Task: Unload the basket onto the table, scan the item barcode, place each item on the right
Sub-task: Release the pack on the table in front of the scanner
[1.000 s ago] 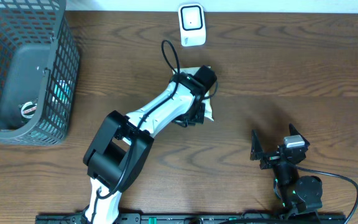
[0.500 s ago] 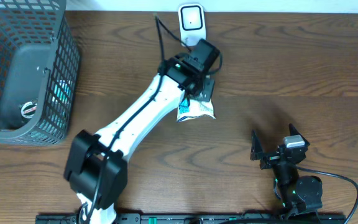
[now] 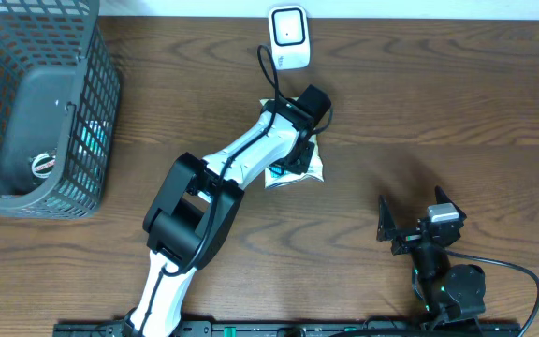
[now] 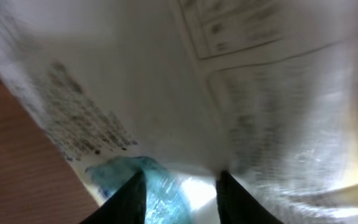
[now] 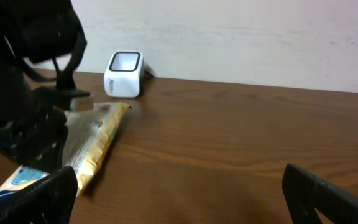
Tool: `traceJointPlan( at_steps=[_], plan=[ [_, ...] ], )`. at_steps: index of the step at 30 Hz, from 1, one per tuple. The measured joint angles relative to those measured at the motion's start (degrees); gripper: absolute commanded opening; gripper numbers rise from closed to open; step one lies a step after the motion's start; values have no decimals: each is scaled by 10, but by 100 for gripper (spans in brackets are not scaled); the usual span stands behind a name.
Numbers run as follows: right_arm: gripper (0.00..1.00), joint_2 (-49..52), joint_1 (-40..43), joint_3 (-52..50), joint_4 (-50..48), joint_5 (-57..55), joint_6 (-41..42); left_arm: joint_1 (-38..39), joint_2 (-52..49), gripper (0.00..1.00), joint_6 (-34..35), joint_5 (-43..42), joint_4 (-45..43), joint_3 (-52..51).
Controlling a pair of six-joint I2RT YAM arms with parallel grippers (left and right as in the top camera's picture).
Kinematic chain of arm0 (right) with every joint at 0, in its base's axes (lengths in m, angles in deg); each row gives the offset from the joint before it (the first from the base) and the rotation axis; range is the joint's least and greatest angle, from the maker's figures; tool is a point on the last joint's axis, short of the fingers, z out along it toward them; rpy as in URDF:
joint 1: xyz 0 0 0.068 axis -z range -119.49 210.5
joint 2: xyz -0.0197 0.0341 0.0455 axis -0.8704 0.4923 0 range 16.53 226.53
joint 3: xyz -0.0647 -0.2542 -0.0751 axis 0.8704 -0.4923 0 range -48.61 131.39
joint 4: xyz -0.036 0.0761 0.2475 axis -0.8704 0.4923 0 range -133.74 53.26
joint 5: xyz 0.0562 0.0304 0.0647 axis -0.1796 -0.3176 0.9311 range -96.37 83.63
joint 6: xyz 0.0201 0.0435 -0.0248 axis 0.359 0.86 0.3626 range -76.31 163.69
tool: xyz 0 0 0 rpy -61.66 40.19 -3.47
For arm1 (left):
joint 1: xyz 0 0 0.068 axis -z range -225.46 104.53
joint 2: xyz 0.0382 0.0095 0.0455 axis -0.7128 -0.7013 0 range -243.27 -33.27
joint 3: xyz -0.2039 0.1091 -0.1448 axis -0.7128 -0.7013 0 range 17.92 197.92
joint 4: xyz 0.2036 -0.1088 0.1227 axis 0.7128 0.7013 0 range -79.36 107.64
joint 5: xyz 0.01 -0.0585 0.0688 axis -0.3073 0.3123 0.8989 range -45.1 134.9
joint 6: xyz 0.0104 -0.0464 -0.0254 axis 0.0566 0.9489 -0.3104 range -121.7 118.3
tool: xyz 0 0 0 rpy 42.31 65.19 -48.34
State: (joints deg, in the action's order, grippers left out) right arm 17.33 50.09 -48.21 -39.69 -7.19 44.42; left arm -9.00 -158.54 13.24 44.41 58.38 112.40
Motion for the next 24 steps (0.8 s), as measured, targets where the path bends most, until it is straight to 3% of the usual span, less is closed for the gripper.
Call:
traceJointPlan(
  at_steps=[4,9,17,24],
  plan=[
    [99,0,0,0,0,0,0,0,3,41,0,1,15,3],
    [99,0,0,0,0,0,0,-5,15,65,1,0,22,26],
    [99,0,0,0,0,0,0,-31,122,65,0,3,-31,50],
    [99,0,0,0,0,0,0,-40,115,65,0,5,-109,48]
  ],
)
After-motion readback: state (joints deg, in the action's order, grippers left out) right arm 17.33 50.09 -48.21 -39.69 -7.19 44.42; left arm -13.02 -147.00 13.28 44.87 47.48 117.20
